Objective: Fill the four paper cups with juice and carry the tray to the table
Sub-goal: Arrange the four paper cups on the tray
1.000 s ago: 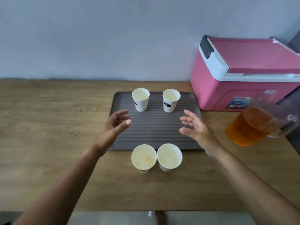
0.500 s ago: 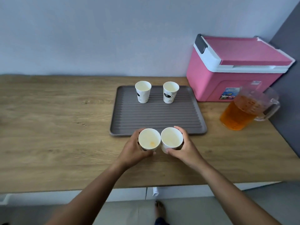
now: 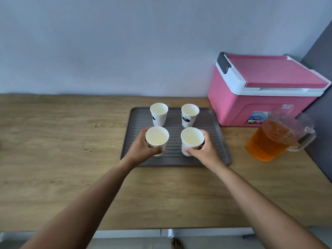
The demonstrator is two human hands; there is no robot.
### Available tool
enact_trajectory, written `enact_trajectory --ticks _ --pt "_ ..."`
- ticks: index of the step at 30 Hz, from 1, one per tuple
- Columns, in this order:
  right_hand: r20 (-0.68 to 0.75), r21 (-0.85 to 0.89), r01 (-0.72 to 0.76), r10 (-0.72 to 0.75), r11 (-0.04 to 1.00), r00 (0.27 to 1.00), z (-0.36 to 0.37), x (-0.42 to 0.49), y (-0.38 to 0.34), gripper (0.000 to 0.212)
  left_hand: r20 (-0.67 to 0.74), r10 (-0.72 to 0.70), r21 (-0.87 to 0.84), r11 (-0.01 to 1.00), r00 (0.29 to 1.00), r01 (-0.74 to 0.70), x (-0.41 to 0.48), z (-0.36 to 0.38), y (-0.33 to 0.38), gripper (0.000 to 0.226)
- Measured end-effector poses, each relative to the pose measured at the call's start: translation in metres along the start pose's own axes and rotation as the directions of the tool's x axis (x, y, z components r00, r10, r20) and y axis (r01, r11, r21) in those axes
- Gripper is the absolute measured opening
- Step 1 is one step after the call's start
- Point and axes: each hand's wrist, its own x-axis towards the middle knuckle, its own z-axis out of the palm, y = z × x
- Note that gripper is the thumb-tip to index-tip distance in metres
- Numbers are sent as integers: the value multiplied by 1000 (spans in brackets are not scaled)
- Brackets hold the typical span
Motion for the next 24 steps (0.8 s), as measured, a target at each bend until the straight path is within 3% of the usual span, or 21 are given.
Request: enact_trajectory --ticks 11,24 --pt "85 28 -33 30 999 996 -6 59 23 73 -53 -88 34 995 995 90 45 16 -14 82" --pt "30 68 -32 30 997 999 7 62 45 70 -80 -82 -9 997 993 81 52 21 -29 73"
